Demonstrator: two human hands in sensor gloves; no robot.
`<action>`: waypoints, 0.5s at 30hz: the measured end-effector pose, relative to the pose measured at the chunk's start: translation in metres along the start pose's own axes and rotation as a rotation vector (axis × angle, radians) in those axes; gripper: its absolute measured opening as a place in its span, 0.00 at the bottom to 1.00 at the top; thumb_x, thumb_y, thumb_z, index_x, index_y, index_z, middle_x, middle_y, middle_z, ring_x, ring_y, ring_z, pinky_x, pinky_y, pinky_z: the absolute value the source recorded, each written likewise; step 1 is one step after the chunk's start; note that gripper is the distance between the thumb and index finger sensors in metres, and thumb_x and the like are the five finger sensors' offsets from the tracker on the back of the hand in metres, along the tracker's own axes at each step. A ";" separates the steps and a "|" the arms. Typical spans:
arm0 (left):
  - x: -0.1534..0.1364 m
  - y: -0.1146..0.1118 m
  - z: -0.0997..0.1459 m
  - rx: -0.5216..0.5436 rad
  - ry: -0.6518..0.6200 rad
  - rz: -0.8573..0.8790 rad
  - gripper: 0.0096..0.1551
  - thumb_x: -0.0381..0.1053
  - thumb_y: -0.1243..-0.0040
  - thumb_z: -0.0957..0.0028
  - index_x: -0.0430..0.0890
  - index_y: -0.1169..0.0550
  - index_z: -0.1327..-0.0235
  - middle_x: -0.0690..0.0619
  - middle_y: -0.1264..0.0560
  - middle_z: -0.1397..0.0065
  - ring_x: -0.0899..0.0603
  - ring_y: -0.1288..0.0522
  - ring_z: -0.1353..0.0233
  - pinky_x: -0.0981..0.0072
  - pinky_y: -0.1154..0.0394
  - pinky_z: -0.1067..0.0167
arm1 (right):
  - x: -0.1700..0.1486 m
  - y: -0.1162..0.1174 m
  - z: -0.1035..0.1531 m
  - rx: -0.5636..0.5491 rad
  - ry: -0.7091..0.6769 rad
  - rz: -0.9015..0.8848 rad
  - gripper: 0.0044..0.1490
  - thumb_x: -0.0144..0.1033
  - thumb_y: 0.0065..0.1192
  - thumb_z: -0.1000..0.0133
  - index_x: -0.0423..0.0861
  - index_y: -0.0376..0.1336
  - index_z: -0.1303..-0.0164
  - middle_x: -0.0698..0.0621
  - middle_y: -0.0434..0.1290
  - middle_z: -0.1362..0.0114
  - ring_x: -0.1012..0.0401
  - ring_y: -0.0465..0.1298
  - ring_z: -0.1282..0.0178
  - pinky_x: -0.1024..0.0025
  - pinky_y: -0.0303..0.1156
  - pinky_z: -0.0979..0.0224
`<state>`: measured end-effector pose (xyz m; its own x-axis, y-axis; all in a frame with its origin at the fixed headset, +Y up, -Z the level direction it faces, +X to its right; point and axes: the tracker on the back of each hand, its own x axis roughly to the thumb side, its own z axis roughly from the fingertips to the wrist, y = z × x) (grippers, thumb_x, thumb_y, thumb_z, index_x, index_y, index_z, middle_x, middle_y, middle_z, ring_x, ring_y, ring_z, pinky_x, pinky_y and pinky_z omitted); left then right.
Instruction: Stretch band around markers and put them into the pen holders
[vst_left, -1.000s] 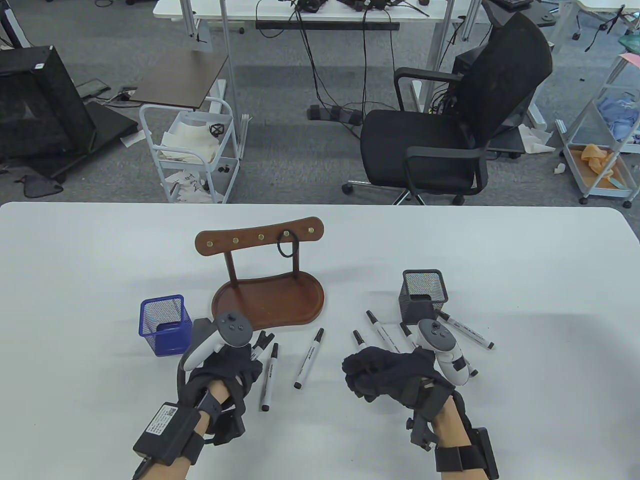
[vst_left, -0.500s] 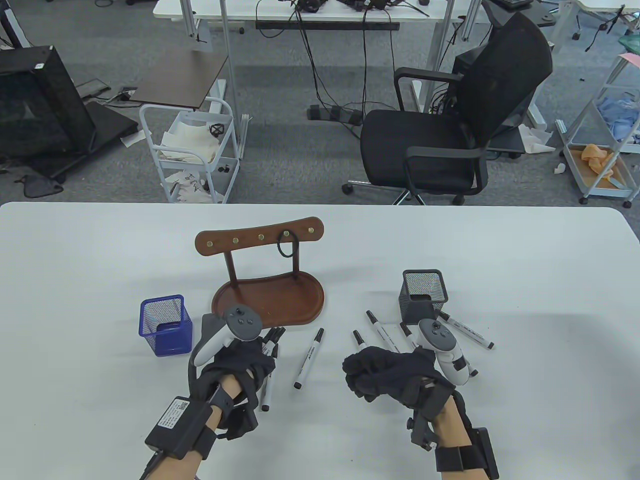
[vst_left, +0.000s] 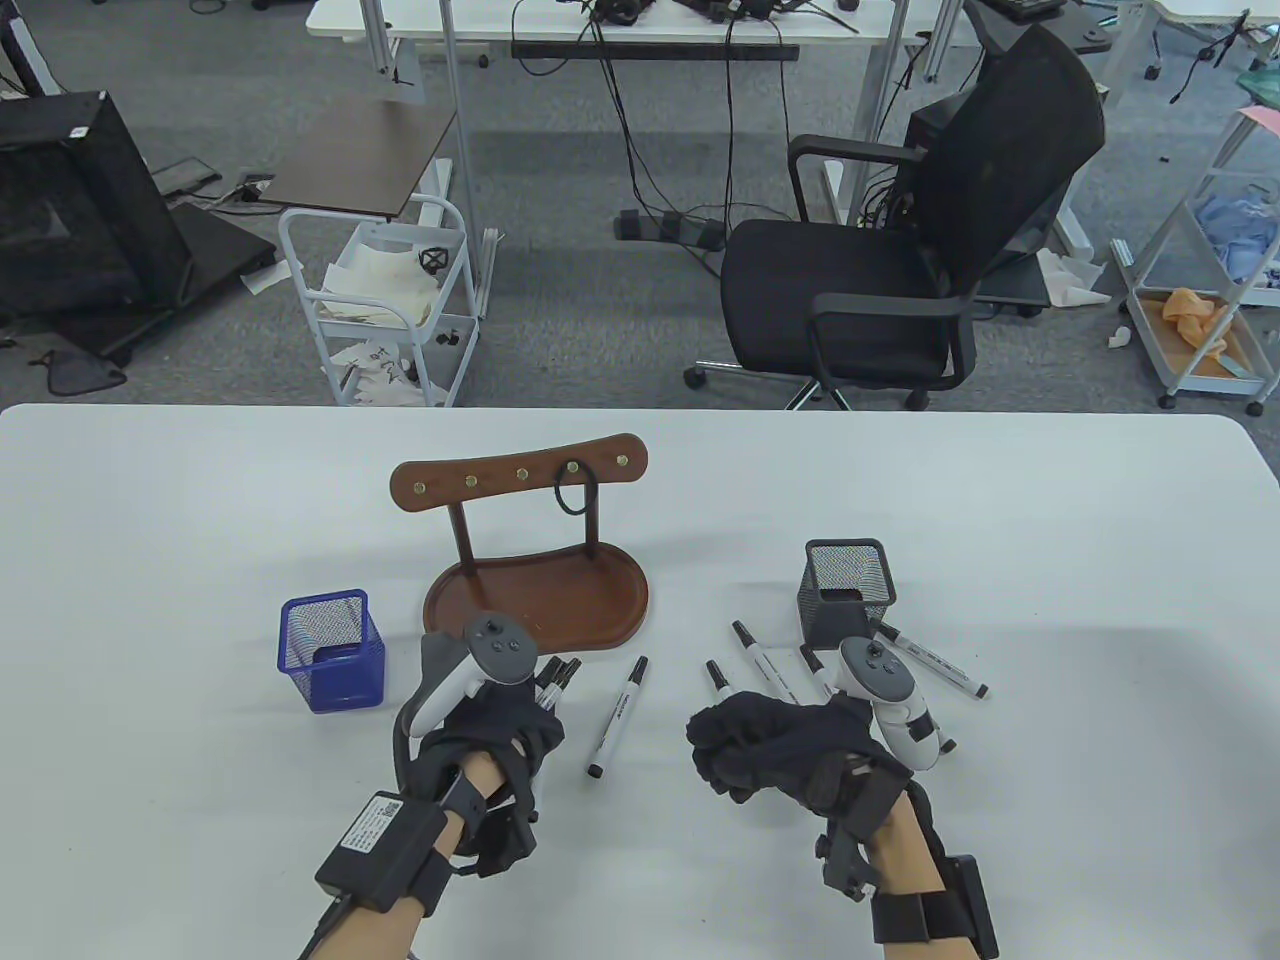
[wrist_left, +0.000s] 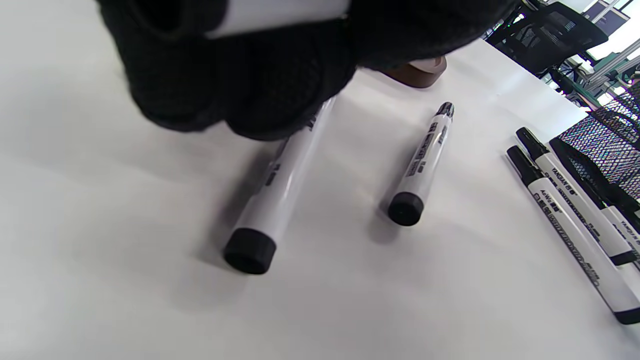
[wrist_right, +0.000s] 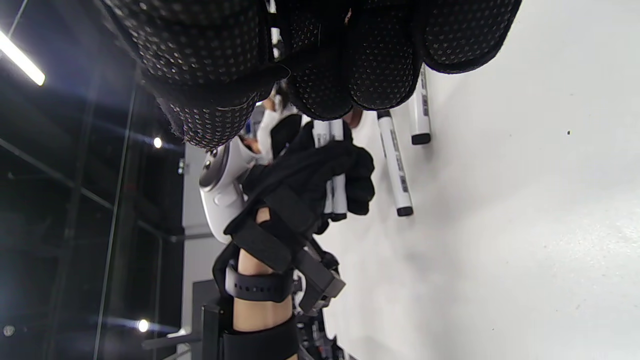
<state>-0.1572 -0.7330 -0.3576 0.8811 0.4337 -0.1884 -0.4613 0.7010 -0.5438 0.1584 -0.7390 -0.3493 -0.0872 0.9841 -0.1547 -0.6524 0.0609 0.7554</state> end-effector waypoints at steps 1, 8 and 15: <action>-0.001 -0.001 0.000 0.005 0.001 0.003 0.29 0.50 0.40 0.36 0.41 0.40 0.31 0.48 0.21 0.43 0.49 0.15 0.53 0.57 0.14 0.56 | 0.000 0.000 0.000 0.001 -0.001 0.000 0.31 0.38 0.78 0.46 0.53 0.68 0.32 0.44 0.78 0.31 0.44 0.75 0.34 0.42 0.69 0.31; -0.006 -0.007 -0.004 0.038 0.056 -0.048 0.40 0.54 0.32 0.42 0.38 0.39 0.27 0.48 0.20 0.44 0.48 0.15 0.54 0.56 0.14 0.57 | 0.000 0.000 0.000 -0.001 -0.001 0.004 0.31 0.38 0.78 0.46 0.53 0.68 0.32 0.44 0.78 0.31 0.44 0.75 0.34 0.42 0.69 0.31; -0.006 -0.012 -0.008 0.037 0.069 -0.083 0.42 0.54 0.30 0.43 0.37 0.38 0.27 0.48 0.20 0.45 0.48 0.14 0.55 0.55 0.14 0.57 | 0.000 -0.001 0.000 -0.002 0.000 0.005 0.31 0.38 0.78 0.46 0.53 0.68 0.32 0.44 0.78 0.31 0.44 0.75 0.34 0.42 0.69 0.31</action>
<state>-0.1555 -0.7488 -0.3565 0.9208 0.3344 -0.2008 -0.3892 0.7538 -0.5294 0.1592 -0.7392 -0.3495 -0.0903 0.9844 -0.1507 -0.6534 0.0557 0.7550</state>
